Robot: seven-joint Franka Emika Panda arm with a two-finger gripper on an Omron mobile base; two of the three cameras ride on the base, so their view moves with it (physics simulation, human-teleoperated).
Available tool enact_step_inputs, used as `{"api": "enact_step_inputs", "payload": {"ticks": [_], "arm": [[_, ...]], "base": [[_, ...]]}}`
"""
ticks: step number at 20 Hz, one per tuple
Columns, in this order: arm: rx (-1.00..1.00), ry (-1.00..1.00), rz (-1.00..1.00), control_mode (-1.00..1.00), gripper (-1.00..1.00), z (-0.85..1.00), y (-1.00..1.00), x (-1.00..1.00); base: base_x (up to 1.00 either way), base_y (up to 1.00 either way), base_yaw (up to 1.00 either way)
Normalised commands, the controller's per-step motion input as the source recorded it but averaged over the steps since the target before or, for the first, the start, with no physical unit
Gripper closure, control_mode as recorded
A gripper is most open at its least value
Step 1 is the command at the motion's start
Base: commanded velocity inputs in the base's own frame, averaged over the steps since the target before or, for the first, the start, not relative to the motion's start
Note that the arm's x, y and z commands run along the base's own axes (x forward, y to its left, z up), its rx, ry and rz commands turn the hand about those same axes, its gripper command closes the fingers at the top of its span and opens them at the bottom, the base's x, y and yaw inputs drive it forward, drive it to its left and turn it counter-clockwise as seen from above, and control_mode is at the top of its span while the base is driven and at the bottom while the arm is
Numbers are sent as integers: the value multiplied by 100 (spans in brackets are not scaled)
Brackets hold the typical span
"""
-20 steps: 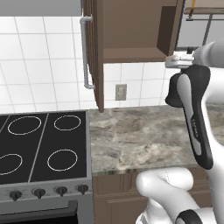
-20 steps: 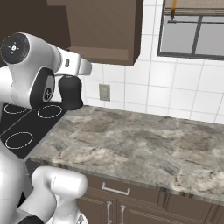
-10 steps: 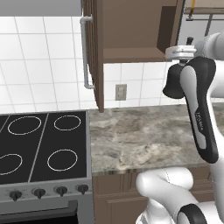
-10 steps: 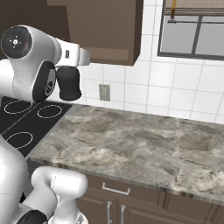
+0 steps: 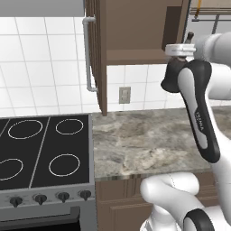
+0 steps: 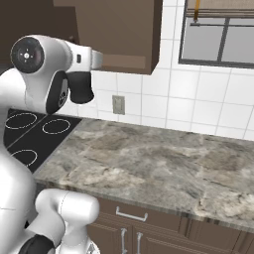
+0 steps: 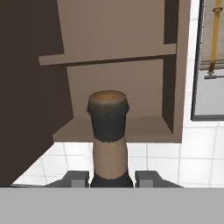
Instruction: Sort all alcoholic drinks to one cabinet, and non-alcoholic drinks to the other.
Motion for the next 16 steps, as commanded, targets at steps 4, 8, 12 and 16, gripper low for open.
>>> {"api": "enact_step_inputs", "payload": {"ticks": [4, 8, 12, 16], "arm": [[0, -7, 0, -100, 100, 7, 3, 34], [0, -2, 0, -100, 100, 11, 2, 34], [0, 0, 1, -100, 100, 14, 2, 33], [0, 0, 2, -100, 100, 14, 5, 31]], "base": [[0, 0, 0], [0, 0, 0], [0, 0, 0], [0, 0, 0]]}}
